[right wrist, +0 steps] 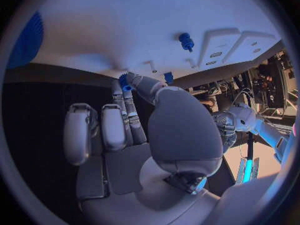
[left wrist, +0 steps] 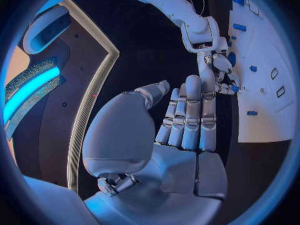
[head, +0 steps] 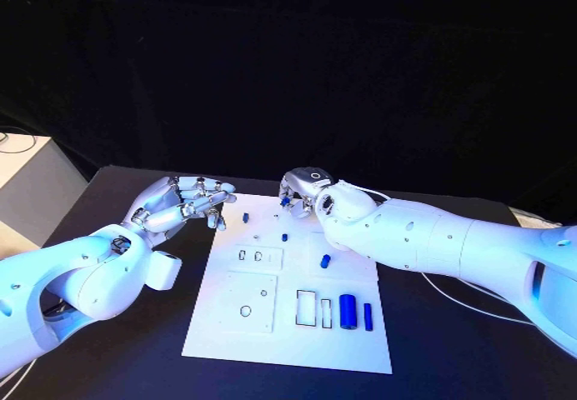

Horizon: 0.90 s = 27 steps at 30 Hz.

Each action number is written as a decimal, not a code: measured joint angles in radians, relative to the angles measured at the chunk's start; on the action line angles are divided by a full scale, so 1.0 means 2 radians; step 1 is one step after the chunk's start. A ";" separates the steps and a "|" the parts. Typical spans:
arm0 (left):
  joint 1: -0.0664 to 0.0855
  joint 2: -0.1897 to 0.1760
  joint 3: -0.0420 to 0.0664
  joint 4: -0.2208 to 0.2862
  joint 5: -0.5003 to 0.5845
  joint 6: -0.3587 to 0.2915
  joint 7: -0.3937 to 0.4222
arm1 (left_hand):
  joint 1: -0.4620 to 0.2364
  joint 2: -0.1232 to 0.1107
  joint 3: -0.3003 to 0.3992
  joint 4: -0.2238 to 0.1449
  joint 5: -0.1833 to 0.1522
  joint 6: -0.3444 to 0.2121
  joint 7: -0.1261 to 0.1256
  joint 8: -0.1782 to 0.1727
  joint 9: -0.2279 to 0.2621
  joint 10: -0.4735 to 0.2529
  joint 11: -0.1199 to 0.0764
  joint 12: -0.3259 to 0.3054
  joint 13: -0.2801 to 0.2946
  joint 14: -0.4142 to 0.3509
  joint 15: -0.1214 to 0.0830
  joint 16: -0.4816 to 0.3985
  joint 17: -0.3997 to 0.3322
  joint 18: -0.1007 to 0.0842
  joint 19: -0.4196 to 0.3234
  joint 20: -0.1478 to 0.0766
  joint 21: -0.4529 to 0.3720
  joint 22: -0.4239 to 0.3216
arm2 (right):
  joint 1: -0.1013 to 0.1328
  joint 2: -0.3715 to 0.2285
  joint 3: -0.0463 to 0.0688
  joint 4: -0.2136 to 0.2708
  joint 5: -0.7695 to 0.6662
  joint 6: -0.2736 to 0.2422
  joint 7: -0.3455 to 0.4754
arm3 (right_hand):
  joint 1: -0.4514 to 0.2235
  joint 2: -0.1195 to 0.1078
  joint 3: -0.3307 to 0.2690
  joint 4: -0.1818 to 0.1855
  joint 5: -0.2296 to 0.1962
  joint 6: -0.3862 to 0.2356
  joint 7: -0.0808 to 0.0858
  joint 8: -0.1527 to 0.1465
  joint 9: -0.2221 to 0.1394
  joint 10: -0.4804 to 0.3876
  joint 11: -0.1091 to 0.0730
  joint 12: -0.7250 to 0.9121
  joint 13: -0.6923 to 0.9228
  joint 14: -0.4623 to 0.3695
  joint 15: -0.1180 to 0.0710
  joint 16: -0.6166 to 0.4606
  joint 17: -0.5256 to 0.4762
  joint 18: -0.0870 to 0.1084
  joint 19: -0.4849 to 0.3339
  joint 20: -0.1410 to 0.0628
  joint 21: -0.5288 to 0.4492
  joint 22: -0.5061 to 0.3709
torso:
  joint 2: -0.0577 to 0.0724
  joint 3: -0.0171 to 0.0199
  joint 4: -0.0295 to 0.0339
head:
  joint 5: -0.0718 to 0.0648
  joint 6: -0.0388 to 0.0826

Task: Assemble the parts on the task board

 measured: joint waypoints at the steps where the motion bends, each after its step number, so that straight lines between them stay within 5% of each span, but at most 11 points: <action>1: 0.000 0.000 0.000 0.000 0.000 0.000 0.000 | 0.000 0.000 0.000 0.000 0.000 0.000 0.000 0.000 0.000 0.000 0.000 0.000 0.000 0.000 0.000 0.000 0.000 0.000 0.000 0.000 0.000 0.000 | 0.000 0.000 0.000 0.000 0.000 0.000 0.000 | 0.000 0.000 0.000 0.000 0.000 0.000 0.000 0.000 0.000 0.000 0.000 0.000 0.000 0.000 0.000 0.000 0.000 0.000 0.000 0.000 0.000 0.000 | 0.000 0.0000 -0.0001 | 0.000 0.000; 27: 0.000 0.003 0.000 0.000 -0.002 0.001 -0.002 | 0.000 0.000 0.000 0.000 0.000 -0.002 -0.002 0.000 0.000 -0.002 0.002 0.000 0.000 0.000 0.000 0.002 0.000 0.000 -0.002 0.002 0.000 0.001 | -0.002 0.013 0.000 -0.014 0.004 0.007 0.005 | 0.001 -0.001 0.002 -0.004 0.001 -0.014 0.003 0.014 0.000 -0.004 -0.004 0.001 0.000 0.000 0.000 -0.001 -0.010 0.000 -0.001 0.001 -0.003 -0.008 | 0.003 -0.0019 0.0020 | 0.003 -0.001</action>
